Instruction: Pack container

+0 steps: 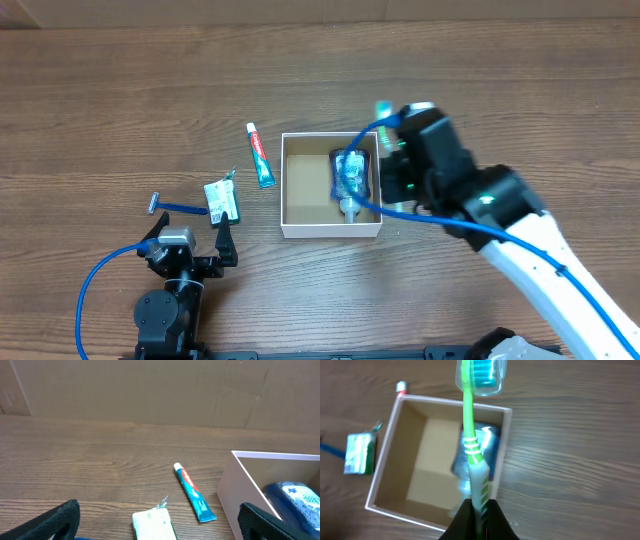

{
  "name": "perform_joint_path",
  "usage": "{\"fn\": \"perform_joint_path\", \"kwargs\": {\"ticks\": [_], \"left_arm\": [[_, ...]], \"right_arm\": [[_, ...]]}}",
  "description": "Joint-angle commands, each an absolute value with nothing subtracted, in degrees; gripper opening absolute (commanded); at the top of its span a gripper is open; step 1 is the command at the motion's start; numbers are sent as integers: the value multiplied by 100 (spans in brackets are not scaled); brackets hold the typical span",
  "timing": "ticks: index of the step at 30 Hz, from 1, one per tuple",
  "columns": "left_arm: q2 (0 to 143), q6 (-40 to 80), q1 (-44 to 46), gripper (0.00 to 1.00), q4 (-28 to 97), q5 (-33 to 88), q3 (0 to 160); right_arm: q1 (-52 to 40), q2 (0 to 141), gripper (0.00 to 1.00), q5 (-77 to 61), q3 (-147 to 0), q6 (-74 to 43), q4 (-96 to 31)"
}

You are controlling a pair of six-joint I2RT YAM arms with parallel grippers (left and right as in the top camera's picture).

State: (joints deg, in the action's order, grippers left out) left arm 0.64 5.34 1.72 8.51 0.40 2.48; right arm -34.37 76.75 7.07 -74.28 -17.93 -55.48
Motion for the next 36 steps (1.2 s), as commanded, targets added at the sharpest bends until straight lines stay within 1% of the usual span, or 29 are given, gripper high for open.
{"fn": "perform_joint_path", "kwargs": {"ticks": [1, 8, 9, 10, 13, 15, 18, 21, 22, 24, 25, 26, 27, 30, 34, 36], "left_arm": [[30, 403, 115, 100, 827, 1, 207], [30, 403, 115, 100, 827, 1, 207], [30, 403, 115, 100, 827, 1, 207], [30, 403, 115, 100, 827, 1, 207], [30, 403, 115, 100, 827, 1, 207], [30, 403, 115, 100, 827, 1, 207], [30, 403, 115, 100, 827, 1, 207], [30, 403, 115, 100, 827, 1, 207], [30, 403, 115, 100, 827, 1, 207], [30, 403, 115, 100, 827, 1, 207], [30, 403, 115, 100, 827, 1, 207], [30, 403, 115, 100, 829, 1, 207], [30, 403, 115, 100, 827, 1, 207], [30, 403, 115, 100, 827, 1, 207], [30, 403, 115, 100, 827, 1, 207], [30, 403, 115, 100, 827, 1, 207]], "right_arm": [[-3776, 8075, 6, 854, -7496, -1761, -5315], [-3900, 8925, 8, 764, -7496, -1756, -4821], [-3900, 9039, 13, 749, -7496, -1756, -4744], [-3900, 9083, 31, 744, -7496, -1754, -4700], [-3900, 9105, 48, 744, -7498, -1754, -4674], [-3900, 9059, 62, 725, -7509, -1625, -4737], [-3879, 8888, 67, 840, -7526, -1658, -4963], [-3699, 8569, 70, 1120, -7553, -1839, -5242], [-3581, 8423, 73, 1201, -7553, -1883, -5345], [-3256, 8123, 86, 1339, -7553, -2040, -5570], [-2991, 7929, 91, 1347, -7553, -2115, -5704], [-2755, 7782, 94, 1341, -7553, -2158, -5798], [-2412, 7585, 100, 1328, -7553, -2222, -5929], [-1653, 7240, 100, 1328, -7553, -2239, -6191], [-390, 6976, 100, 1330, -7550, -2237, -6547], [-56, 6991, 100, 1330, -7550, -2237, -6547]]}}
